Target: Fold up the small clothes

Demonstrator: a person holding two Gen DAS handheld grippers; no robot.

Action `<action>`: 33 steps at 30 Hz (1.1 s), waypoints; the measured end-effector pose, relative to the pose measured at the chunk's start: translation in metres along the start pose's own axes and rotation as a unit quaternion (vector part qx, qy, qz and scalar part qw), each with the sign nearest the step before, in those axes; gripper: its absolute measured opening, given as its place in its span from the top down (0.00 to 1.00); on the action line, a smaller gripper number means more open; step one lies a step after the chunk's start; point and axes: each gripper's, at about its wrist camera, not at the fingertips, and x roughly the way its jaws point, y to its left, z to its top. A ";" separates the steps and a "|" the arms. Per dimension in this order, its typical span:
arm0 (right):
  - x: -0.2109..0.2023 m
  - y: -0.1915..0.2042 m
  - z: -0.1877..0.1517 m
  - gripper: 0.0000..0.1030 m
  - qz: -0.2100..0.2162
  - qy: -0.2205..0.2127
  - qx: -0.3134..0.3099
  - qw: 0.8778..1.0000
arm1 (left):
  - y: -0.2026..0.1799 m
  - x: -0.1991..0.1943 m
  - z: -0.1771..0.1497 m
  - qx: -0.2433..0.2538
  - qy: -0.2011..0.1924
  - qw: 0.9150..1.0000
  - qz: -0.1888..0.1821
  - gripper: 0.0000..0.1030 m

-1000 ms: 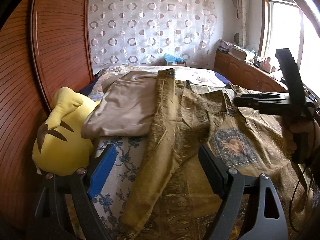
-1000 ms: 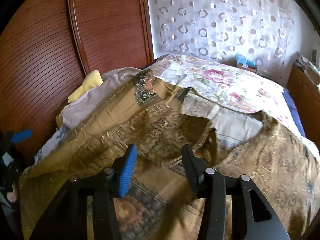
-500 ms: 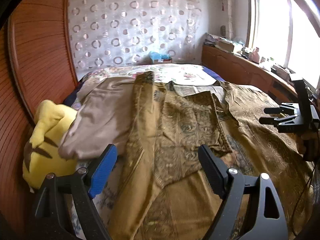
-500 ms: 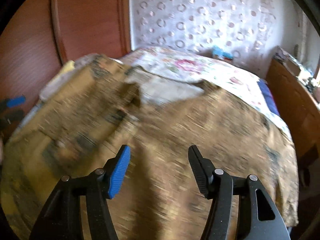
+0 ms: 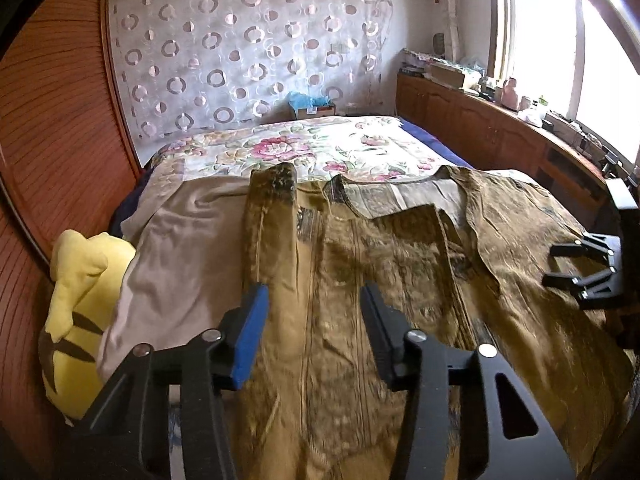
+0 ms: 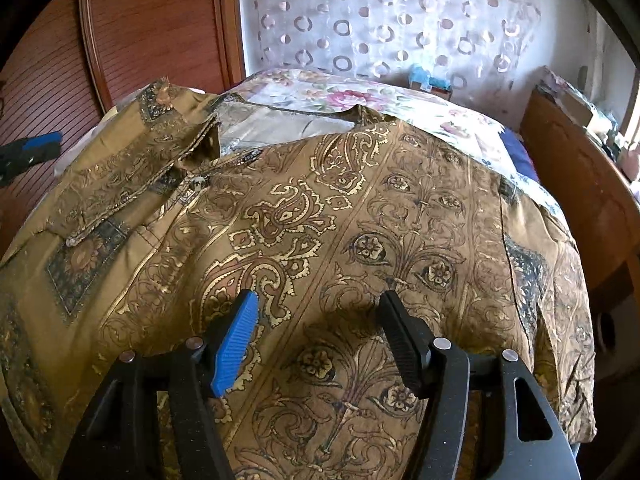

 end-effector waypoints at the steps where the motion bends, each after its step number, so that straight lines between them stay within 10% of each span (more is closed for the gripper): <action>1: 0.000 0.001 0.000 0.33 0.001 0.000 -0.002 1.000 | 0.001 0.005 0.003 -0.001 0.003 1.000 0.000 0.57; 15: 0.002 -0.004 -0.004 0.29 -0.004 0.001 -0.002 1.000 | 0.005 0.072 0.037 0.007 0.042 0.997 0.058 0.64; 22: 0.002 -0.005 -0.004 0.29 -0.004 0.001 -0.003 1.000 | 0.012 0.078 0.038 0.006 0.046 0.997 0.063 0.96; 33: 0.003 -0.005 -0.005 0.28 -0.003 0.001 -0.003 1.000 | 0.058 0.050 0.053 -0.038 0.008 0.995 0.087 0.97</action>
